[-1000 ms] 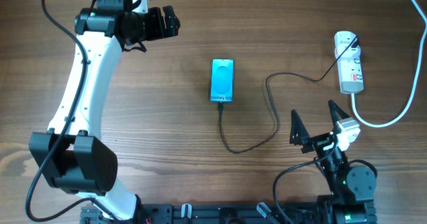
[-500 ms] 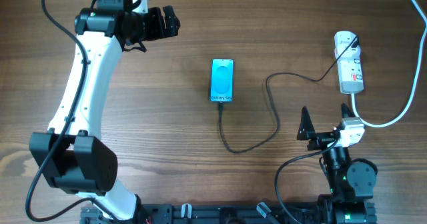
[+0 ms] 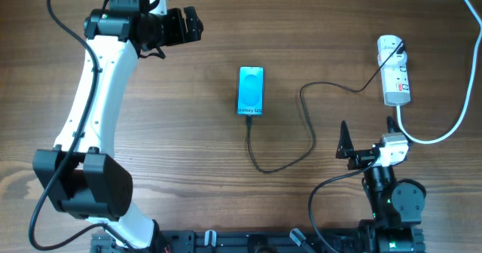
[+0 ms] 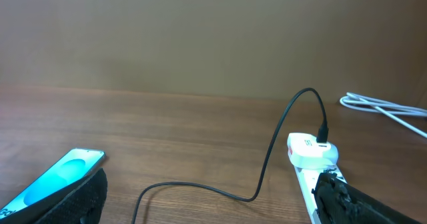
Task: Plug charger to phone and switch on socket
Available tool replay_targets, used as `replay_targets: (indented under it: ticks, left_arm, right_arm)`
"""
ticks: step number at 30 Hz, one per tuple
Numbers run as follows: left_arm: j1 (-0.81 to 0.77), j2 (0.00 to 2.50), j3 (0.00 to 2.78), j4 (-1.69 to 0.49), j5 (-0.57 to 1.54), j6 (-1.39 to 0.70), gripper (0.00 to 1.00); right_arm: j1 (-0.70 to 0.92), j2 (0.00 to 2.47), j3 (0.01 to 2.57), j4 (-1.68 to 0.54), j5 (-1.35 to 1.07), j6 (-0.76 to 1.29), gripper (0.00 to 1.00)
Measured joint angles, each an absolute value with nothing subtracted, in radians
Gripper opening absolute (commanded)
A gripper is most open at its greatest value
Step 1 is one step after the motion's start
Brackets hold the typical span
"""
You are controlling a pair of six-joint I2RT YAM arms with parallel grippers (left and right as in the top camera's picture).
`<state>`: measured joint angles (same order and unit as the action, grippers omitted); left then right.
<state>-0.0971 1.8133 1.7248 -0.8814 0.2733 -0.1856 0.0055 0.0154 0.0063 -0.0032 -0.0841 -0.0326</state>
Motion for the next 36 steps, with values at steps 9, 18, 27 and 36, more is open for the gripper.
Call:
replay_targets:
  ticks: [9,18,27,36]
  left_arm:
    - [-0.097,1.813,1.725,-0.882,0.274,-0.186,1.0]
    - [-0.097,1.813,1.725,-0.881,0.273,-0.186,1.0]
    - [-0.097,1.813,1.725,-0.882,0.273,-0.186,1.0]
    - [-0.098,1.813,1.725,-0.883,0.261,-0.186,1.0]
  right_arm:
    - [0.006,0.015,0.006,-0.003,-0.084,-0.032,1.0]
    - [0.006,0.015,0.006,-0.003,-0.084,-0.032,1.0]
    - [0.006,0.015,0.006,-0.003,-0.084,-0.032,1.0]
    - [0.006,0.015,0.006,-0.003,-0.084,-0.032,1.0]
